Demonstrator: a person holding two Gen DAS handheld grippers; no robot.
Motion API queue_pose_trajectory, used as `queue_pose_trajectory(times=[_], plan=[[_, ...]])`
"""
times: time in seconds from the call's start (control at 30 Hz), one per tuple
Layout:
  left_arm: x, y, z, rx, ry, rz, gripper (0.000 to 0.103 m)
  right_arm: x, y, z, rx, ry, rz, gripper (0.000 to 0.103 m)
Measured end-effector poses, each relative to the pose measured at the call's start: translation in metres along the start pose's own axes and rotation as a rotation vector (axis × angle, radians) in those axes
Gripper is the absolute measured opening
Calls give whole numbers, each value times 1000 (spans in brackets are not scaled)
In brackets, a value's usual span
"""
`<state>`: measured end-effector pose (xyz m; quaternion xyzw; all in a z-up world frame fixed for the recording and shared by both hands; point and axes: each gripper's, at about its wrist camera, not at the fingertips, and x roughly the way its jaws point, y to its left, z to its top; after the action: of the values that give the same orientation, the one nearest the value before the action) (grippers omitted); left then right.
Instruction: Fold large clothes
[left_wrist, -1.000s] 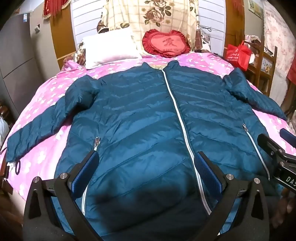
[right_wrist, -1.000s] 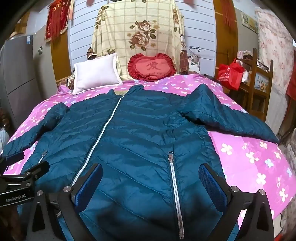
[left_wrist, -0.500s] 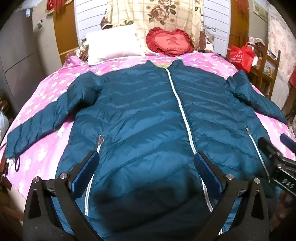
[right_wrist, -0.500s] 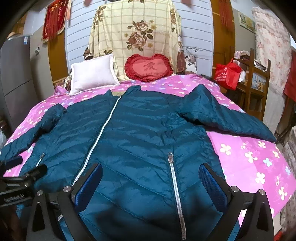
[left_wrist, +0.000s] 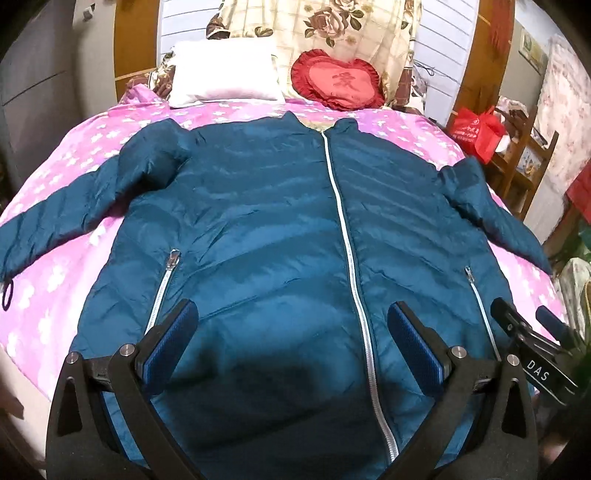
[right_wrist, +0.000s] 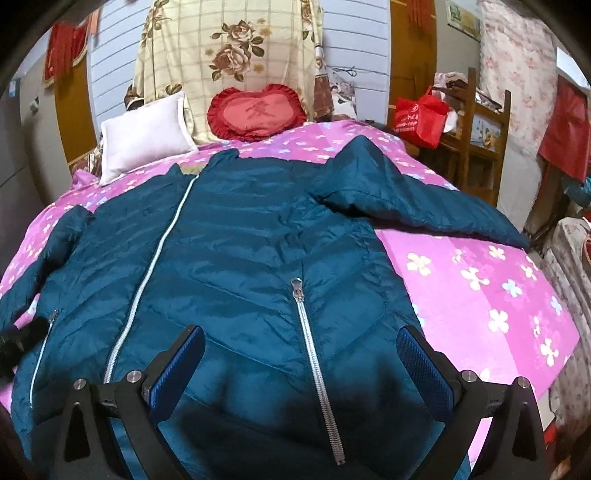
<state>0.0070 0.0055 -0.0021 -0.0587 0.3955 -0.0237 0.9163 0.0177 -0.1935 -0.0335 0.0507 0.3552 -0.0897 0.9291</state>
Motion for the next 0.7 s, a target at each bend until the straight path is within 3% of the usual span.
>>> queue_pose_trajectory(times=[0.2,0.33,0.7], plan=[[0,-2,-1,0,-1,11,103,0,-7,1,23,-5,6,103],[8,1,0,-12,39,19,103,1,-6,2,19,-6,8,103],[9,12,0,-42,38,-33,102,6,-1,1,6,7,-11,103]])
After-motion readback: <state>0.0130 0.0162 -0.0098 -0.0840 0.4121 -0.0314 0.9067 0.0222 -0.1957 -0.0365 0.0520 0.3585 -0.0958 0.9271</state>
